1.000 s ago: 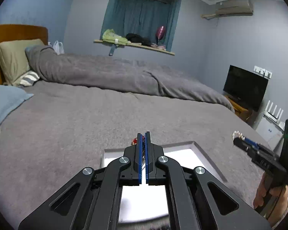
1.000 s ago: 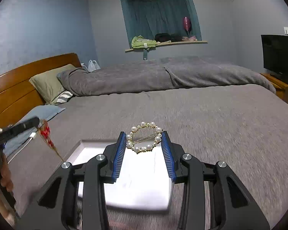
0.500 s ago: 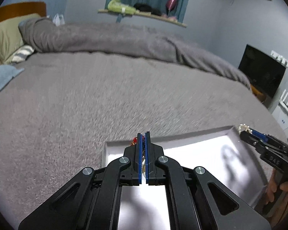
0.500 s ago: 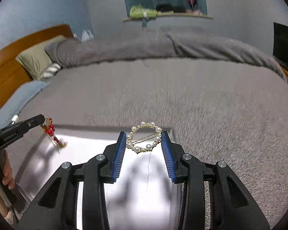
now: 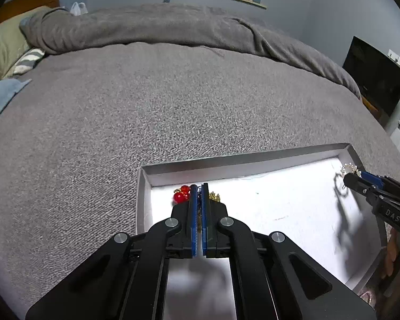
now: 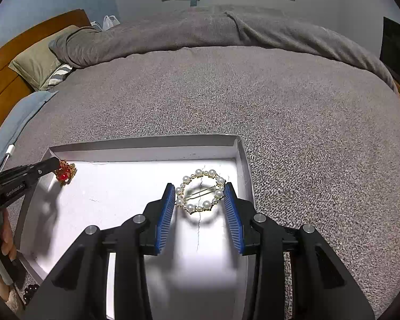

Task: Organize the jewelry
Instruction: 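Carry both brooches into the grey tray and open both tools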

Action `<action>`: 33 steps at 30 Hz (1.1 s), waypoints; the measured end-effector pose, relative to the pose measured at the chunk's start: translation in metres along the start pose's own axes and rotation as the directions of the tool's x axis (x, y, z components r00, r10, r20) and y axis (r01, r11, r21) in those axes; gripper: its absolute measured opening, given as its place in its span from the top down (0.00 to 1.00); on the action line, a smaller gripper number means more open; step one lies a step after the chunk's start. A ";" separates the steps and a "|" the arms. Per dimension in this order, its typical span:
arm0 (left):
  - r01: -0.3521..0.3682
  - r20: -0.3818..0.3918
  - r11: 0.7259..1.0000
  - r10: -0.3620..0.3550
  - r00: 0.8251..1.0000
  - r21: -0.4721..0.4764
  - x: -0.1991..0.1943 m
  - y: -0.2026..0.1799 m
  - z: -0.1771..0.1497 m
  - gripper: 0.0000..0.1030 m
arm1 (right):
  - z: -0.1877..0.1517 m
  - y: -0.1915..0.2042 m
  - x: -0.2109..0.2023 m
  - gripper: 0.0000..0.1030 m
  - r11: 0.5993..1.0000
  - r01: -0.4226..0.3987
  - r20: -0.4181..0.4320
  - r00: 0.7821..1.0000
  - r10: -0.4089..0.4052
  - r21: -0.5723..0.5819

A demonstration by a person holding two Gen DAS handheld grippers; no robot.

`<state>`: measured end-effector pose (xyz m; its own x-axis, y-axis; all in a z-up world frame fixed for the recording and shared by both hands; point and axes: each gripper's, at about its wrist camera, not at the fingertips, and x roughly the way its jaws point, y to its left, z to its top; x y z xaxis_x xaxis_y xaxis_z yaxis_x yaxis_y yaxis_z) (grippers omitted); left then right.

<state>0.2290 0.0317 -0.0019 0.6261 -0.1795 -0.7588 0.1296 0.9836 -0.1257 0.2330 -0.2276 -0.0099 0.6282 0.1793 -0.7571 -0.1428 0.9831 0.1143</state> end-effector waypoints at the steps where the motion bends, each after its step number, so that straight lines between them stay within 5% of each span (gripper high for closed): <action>1: 0.000 -0.003 1.000 0.000 1.000 0.001 0.001 0.001 0.000 0.97 | 0.000 0.000 0.000 0.63 1.000 -0.001 0.000 1.000 0.001 0.001; 5: -0.001 -0.012 1.000 0.001 1.000 -0.007 0.003 0.002 0.001 0.94 | 0.000 0.000 -0.001 0.61 1.000 -0.014 0.006 1.000 0.014 0.006; 10: -0.010 0.023 1.000 0.010 1.000 -0.005 -0.006 0.001 0.001 0.69 | 0.001 0.000 -0.008 0.53 0.999 -0.037 0.039 0.999 0.037 0.005; 12: -0.016 0.037 1.000 0.016 0.999 -0.001 -0.008 -0.002 0.001 0.64 | 0.001 -0.001 -0.016 0.30 0.999 -0.037 0.077 0.996 0.036 0.009; 15: -0.029 0.081 1.000 0.029 0.996 -0.010 -0.018 -0.001 0.001 0.47 | 0.003 -0.002 -0.032 0.15 0.998 -0.054 0.144 0.988 0.052 0.009; 18: -0.033 0.138 0.998 0.039 0.990 -0.046 -0.034 0.002 0.000 0.27 | 0.005 -0.005 -0.046 0.07 0.999 -0.049 0.195 0.980 0.043 0.023; 22: -0.024 0.190 0.996 0.041 0.981 -0.091 -0.053 0.004 0.001 0.13 | 0.005 -0.012 -0.065 0.05 0.998 -0.034 0.261 0.965 0.018 0.056; 33: -0.108 0.216 0.988 0.131 0.968 -0.112 -0.081 -0.008 -0.015 0.08 | -0.008 -0.016 -0.112 0.05 0.995 -0.034 0.334 0.943 0.002 0.090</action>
<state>0.1651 0.0383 0.0510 0.7891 -0.0492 -0.6123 -0.0261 0.9932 -0.1135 0.1590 -0.2640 0.0677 0.8474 0.1829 -0.4984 -0.0946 0.9758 0.1973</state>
